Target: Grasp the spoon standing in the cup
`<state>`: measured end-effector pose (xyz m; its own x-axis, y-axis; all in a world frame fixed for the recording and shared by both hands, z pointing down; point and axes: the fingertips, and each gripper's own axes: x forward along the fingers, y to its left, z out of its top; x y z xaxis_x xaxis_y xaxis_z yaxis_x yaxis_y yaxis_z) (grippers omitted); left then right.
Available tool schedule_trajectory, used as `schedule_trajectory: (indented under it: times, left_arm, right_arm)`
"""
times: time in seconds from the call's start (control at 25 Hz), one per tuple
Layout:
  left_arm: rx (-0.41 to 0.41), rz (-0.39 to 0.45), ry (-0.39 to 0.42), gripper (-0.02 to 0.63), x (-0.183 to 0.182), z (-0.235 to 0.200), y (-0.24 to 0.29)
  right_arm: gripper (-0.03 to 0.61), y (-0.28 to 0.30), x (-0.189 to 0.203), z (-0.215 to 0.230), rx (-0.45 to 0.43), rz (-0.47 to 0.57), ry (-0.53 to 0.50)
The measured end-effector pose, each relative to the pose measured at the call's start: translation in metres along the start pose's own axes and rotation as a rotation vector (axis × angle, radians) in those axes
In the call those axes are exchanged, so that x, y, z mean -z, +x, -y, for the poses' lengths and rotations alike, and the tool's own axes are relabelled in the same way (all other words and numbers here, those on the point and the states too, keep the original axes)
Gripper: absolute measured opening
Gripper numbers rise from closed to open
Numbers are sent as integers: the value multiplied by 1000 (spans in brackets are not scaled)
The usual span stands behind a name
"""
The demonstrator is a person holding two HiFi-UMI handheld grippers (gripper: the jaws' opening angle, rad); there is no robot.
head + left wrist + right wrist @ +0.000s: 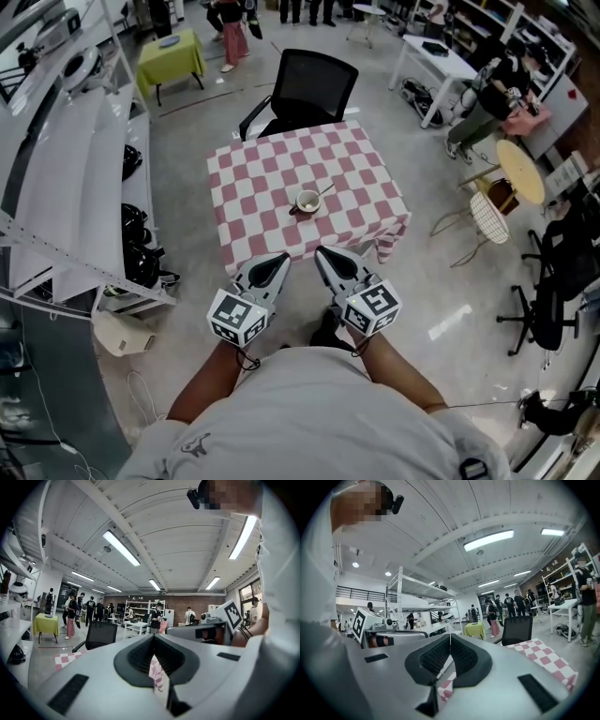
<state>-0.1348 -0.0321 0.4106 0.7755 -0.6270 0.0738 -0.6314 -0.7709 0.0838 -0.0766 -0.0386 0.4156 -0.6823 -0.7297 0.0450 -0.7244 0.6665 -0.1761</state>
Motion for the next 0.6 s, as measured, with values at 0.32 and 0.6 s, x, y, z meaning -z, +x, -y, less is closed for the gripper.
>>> schedule_trajectory:
  times: [0.32,0.6]
  left_arm:
    - [-13,-4,-7,11,-5,-20,50]
    - [-8,-21,3,11,1,-25,117]
  right_arm:
    - [34,11,-11,53,-3,1,5]
    - [34,8,-17,124,-4,16,26]
